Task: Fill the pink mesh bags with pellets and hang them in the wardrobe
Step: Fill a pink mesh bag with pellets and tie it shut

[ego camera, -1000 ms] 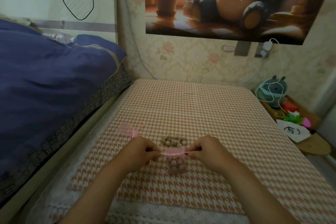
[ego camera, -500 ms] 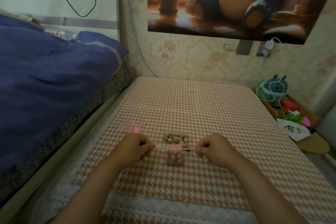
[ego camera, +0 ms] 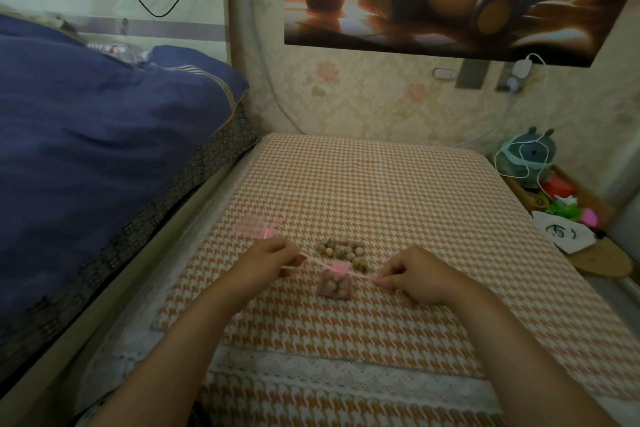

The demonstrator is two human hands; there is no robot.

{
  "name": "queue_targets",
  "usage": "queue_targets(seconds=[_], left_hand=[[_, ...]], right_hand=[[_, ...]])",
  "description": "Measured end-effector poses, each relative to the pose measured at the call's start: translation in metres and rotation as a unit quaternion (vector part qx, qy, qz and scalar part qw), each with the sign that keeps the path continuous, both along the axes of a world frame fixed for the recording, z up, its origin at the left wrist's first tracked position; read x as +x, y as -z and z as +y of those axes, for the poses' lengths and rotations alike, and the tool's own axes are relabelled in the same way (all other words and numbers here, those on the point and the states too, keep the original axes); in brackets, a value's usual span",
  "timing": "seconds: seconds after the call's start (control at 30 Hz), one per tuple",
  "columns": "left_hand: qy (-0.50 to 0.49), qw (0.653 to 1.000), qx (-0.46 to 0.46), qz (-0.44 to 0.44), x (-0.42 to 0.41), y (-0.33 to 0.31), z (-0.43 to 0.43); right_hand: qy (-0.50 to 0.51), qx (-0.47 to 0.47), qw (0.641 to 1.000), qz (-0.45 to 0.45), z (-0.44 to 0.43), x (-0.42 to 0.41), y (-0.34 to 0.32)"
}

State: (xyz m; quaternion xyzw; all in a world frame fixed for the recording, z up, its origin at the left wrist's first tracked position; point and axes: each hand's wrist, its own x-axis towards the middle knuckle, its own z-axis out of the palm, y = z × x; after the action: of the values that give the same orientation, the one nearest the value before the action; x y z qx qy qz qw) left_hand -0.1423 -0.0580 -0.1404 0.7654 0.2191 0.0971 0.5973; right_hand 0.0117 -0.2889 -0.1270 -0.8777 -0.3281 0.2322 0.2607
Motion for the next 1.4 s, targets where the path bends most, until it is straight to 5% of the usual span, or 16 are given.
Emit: queue_targets(seconds=[0.1,0.2,0.37,0.57,0.73,1.2,1.4], left_hand=[[-0.009,0.985,-0.166,-0.042,0.011,0.002,-0.017],[-0.001,0.97,-0.234,-0.063,0.02,0.002,-0.031],[0.029,0.987,-0.146,-0.054,0.028,0.007,-0.038],[0.092,0.996,-0.01,-0.018,0.035,0.013,-0.043],[0.109,0.994,0.011,0.005,0.04,0.014,-0.051],[0.103,0.989,-0.105,0.018,0.044,0.023,-0.041],[0.069,0.995,-0.078,0.006,0.044,0.025,-0.041]], right_hand=[[-0.021,-0.011,0.999,0.022,0.003,-0.003,0.0],[-0.044,-0.058,0.997,0.038,0.003,-0.005,0.001],[-0.027,-0.073,0.996,0.052,0.001,-0.002,0.003],[0.017,-0.019,0.996,-0.088,0.018,-0.001,0.005],[0.031,0.025,0.992,-0.124,0.031,-0.006,0.007],[0.085,0.166,0.982,0.011,0.043,-0.013,0.008],[0.057,0.085,0.984,0.145,0.036,-0.027,-0.004]])
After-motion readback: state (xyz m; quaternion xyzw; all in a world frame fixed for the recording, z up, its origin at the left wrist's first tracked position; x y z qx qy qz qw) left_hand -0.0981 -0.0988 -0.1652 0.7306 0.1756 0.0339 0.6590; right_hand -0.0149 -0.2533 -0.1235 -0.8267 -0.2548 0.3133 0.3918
